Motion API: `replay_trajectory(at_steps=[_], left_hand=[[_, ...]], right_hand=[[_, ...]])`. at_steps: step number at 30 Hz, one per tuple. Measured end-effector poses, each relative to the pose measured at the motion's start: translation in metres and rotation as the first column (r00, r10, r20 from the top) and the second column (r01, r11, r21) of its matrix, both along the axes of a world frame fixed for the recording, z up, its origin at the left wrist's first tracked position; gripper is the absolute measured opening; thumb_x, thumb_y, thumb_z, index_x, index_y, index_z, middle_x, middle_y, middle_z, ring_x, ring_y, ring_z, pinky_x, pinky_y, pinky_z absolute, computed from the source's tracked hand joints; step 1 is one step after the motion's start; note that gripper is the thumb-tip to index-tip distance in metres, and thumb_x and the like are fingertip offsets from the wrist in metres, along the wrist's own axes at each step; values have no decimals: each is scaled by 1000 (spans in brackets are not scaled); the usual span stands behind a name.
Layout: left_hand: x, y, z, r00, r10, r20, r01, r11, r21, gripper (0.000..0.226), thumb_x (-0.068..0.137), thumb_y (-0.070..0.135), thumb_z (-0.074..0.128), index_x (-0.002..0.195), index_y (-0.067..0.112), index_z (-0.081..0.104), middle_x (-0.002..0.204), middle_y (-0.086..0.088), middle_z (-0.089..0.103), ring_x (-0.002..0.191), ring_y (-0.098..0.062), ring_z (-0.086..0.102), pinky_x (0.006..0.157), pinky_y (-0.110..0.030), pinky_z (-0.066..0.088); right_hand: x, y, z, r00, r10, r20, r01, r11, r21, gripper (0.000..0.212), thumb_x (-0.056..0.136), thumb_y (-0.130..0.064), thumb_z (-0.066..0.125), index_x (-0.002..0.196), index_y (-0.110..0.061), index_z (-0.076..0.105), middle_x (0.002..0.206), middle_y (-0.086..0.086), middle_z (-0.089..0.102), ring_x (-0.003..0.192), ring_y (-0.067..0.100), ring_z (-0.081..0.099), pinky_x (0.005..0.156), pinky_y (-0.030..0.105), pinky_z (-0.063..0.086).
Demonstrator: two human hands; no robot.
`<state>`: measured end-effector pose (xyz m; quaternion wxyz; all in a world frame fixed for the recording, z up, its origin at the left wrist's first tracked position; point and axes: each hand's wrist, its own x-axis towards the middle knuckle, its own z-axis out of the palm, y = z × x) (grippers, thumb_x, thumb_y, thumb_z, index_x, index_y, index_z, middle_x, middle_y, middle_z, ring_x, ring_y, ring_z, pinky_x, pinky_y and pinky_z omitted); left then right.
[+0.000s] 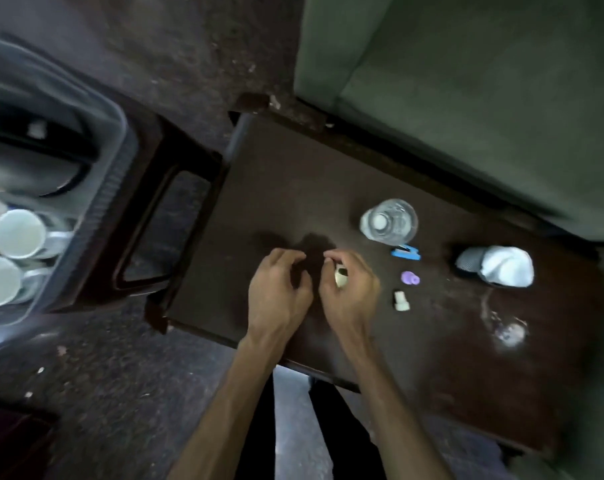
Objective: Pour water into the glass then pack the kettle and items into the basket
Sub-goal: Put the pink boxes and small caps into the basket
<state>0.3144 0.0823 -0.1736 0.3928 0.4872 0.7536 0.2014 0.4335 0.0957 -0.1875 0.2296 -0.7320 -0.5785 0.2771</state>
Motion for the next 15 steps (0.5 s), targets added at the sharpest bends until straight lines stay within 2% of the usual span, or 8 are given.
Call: replay_trajectory(at_steps=[5,8,11,15], left_hand=[[76,5,-13,969,-246,-7,245,967,-74,34,86,17,70,120,11,72,119,-8,70,109,-30,66,95,-38,52],[113,10,-24,937,-348,-24,345,935,-82,30,88,18,68,118,12,70,117,-9,69,107,-32,66,91,-42,54],[142,20,-35,902,-423,-84,415,905,-94,30,91,21,64,120,15,68,117,-8,69,106,-34,67,87,-40,50],[171,39,-48,851,-492,-182,478,870,-116,39,95,23,58,134,18,60,110,-10,74,102,-39,70,86,-42,51]], right_hand=[[89,-18,-10,958,-269,101,277,958,-78,20,83,-3,73,98,-14,80,103,5,81,92,29,76,84,38,60],[128,-26,-15,906,-377,195,408,899,-158,24,81,-13,78,105,-18,79,104,6,80,94,34,75,82,39,57],[150,-35,-22,881,-406,245,459,859,-226,24,81,-28,82,103,-21,74,101,3,78,95,33,74,79,38,55],[162,-48,-38,913,-334,235,393,877,-278,38,81,-41,82,112,-25,68,108,1,76,96,32,73,77,38,54]])
